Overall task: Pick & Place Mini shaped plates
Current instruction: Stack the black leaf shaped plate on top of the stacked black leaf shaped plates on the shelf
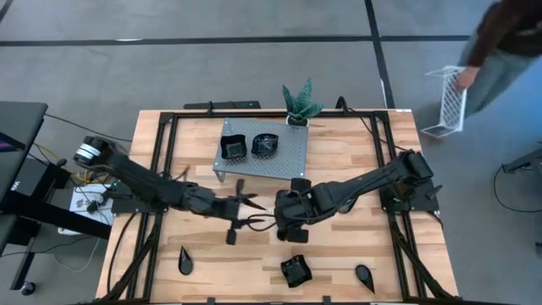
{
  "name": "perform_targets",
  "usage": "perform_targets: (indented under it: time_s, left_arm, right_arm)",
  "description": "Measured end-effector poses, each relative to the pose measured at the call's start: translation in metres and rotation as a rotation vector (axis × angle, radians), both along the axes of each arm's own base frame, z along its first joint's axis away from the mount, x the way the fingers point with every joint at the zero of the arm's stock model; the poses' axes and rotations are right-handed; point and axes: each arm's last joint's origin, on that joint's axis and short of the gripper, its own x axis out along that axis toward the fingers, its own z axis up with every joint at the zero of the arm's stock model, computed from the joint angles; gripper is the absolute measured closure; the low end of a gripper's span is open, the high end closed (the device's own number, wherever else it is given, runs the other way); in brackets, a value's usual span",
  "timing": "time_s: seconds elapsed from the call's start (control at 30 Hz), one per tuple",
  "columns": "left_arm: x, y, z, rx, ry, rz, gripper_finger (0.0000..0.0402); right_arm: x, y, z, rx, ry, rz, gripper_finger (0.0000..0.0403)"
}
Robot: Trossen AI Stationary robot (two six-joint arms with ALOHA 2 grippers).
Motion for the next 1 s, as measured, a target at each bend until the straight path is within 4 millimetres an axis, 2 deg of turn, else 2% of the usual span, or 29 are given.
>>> perform_targets:
  time_s: [0.2,0.37,0.53,0.7,0.83,1.0]
  left_arm:
    - [-0.039,0.002,0.041,0.009,-0.064,0.041,0.0257]
    - [-0.059,0.005,0.062,-0.030,-0.128,0.017,0.0257]
    - [-0.062,0.007,0.065,-0.036,-0.138,0.020,0.0257]
    - [-0.061,0.006,0.060,-0.024,-0.117,0.015,0.0257]
    - [-0.061,0.008,0.055,-0.017,-0.104,0.023,0.0257]
    - [-0.061,0.008,0.055,-0.018,-0.105,0.023,0.0257]
  right_arm:
    - [0.008,-0.009,0.028,-0.215,-0.076,0.138,0.0403]
    - [0.025,-0.038,0.045,-0.405,-0.162,0.168,0.0403]
    - [0.038,-0.088,0.049,-0.491,-0.151,0.149,0.0403]
    - [0.040,-0.130,0.047,-0.489,-0.121,0.099,0.0403]
    - [0.040,-0.144,0.046,-0.386,-0.132,0.123,0.0403]
    - [0.040,-0.147,0.045,-0.323,-0.135,0.167,0.0403]
